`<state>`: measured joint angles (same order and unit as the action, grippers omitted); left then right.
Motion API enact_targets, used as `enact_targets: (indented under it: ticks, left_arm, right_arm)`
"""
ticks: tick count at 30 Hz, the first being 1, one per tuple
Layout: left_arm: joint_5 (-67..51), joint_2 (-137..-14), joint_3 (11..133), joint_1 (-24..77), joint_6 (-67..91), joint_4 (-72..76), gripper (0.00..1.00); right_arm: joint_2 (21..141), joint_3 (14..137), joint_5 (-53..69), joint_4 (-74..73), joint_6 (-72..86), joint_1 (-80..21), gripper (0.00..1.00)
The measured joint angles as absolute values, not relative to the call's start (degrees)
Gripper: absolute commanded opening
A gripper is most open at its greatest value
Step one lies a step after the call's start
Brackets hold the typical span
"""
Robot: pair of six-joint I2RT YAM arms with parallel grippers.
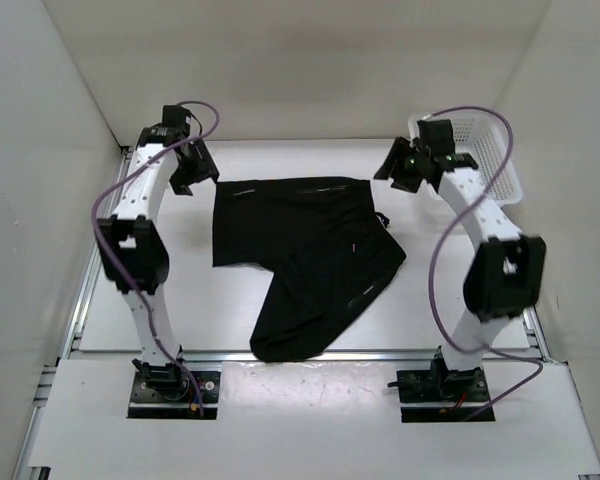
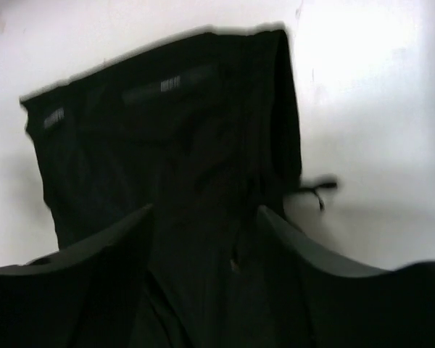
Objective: Fold and stack the shorts
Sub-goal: Flatten the shorts out
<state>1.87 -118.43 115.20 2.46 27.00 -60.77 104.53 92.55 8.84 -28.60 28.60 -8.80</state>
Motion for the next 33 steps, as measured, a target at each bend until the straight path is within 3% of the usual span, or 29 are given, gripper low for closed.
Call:
enact_targets:
  ticks: [2,3,4,7,9,13,14,17,21,25,33]
  left_arm:
    - [2.33,-111.11,107.33,4.58,27.11,-59.53,0.64]
    - [2.13,-107.22,102.74,5.80,27.24,-59.29,0.52]
    - [1.69,-104.07,98.45,7.29,27.59,-58.65,0.47]
    - [0.49,-97.86,87.83,12.25,28.29,-57.80,0.38]
    - [-0.32,-96.71,83.46,17.28,28.77,-57.58,0.38]
    - [-2.17,-98.10,79.81,32.23,31.00,-56.84,0.63]
    - [-2.44,-98.76,79.79,36.21,31.88,-56.49,0.75]
    - [-3.51,-101.34,79.79,45.58,34.11,-55.37,0.86]
    - [-3.97,-106.50,79.81,52.10,36.71,-55.13,0.96]
    - [-3.88,-110.50,80.25,54.15,37.91,-55.29,0.96]
    - [-3.07,-114.41,82.32,54.87,38.59,-54.85,0.73]
  right_arm:
    - [95.90,84.71,8.49,-28.21,29.34,-9.17,0.50]
    - [91.31,80.12,8.27,-27.44,29.65,-9.23,0.41]
    - [87.46,75.99,8.05,-27.14,29.82,-9.23,0.38]
    - [79.22,65.21,8.08,-26.98,30.70,-8.91,0.28]
    - [76.18,59.51,8.10,-28.10,31.05,-8.60,0.28]
    - [71.94,51.13,8.05,-31.14,31.22,-7.46,0.54]
    - [71.13,50.00,8.23,-31.62,31.31,-7.07,0.60]
    - [69.63,48.05,9.39,-32.03,31.05,-5.82,0.75]
    - [69.52,45.43,11.86,-30.83,31.14,-4.93,0.82]
    - [72.31,44.62,12.86,-28.88,31.07,-4.71,0.77]
    - [82.11,44.56,13.04,-23.27,31.22,-3.77,0.70]
